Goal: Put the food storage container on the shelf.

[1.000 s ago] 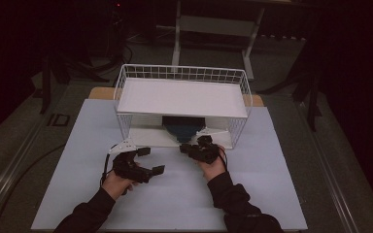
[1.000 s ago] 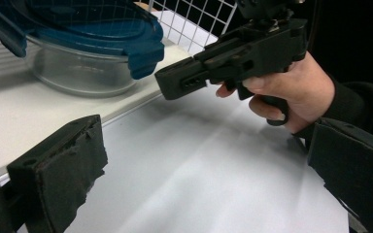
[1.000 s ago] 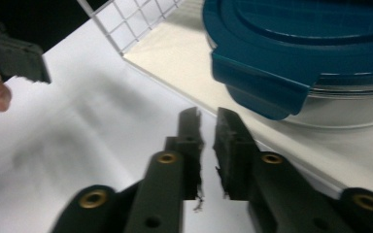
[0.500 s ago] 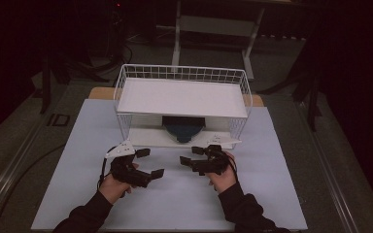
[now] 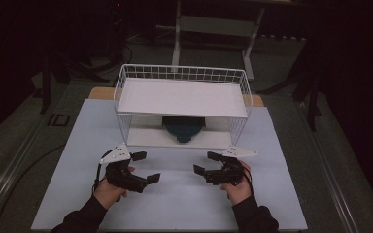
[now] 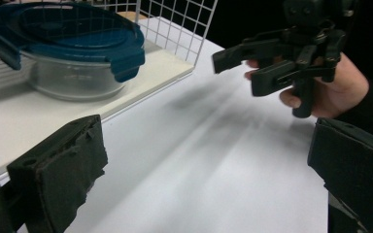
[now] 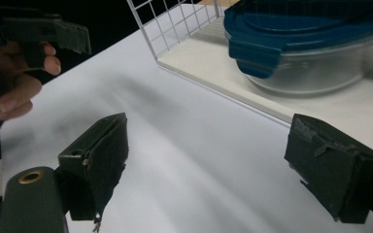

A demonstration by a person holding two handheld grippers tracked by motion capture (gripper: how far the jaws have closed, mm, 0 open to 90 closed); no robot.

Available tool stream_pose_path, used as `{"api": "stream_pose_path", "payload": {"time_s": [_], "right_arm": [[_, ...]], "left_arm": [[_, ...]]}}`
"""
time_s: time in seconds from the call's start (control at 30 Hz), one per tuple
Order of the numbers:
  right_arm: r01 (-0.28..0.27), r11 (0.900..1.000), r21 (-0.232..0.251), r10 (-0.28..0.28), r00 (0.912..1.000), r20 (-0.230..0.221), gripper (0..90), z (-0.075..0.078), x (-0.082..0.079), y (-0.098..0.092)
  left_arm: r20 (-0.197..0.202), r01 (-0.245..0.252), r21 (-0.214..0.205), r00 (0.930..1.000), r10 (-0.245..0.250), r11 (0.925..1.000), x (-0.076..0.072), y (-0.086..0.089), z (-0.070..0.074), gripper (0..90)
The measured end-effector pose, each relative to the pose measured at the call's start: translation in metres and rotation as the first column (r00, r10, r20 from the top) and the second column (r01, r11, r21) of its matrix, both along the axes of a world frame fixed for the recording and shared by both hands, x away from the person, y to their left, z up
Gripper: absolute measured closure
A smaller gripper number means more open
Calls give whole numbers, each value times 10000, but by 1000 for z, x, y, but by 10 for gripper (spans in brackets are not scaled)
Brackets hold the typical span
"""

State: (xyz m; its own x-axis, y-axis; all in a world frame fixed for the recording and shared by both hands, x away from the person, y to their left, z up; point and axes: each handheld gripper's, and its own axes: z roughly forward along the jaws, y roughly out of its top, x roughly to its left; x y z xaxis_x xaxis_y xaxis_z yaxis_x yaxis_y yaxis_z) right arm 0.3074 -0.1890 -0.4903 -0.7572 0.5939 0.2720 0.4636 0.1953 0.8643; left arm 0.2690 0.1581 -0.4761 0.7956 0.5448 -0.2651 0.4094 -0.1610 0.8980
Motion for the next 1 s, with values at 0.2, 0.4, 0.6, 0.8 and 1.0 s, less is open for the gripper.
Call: {"api": "stream_pose_path", "payload": {"time_s": [0.2, 0.4, 0.6, 0.8, 1.0], "right_arm": [[96, 9999, -62, -96, 10000, -17, 153, 0, -10, -12], [323, 9995, 32, -323, 9995, -17, 153, 1, -22, -28], [581, 9983, -83, -580, 9981, 187, 153, 4, -32, -41], [781, 9965, -307, -777, 9969, 153, 153, 0, -37, -52], [882, 9955, -349, -876, 9960, 200, 153, -1, -43, -60]], "left_arm": [[142, -55, 91, 9999, 54, 9999, -7, 6, -2, 4], [154, -193, 41, 9997, 192, 9998, -13, 16, -1, 4], [149, -166, 219, 9998, 163, 9996, -21, 22, -2, 4], [153, -20, 435, 9999, 13, 9991, -27, 24, -4, 4], [326, -92, 472, 9994, 76, 9988, -31, 28, -4, 4]]}}
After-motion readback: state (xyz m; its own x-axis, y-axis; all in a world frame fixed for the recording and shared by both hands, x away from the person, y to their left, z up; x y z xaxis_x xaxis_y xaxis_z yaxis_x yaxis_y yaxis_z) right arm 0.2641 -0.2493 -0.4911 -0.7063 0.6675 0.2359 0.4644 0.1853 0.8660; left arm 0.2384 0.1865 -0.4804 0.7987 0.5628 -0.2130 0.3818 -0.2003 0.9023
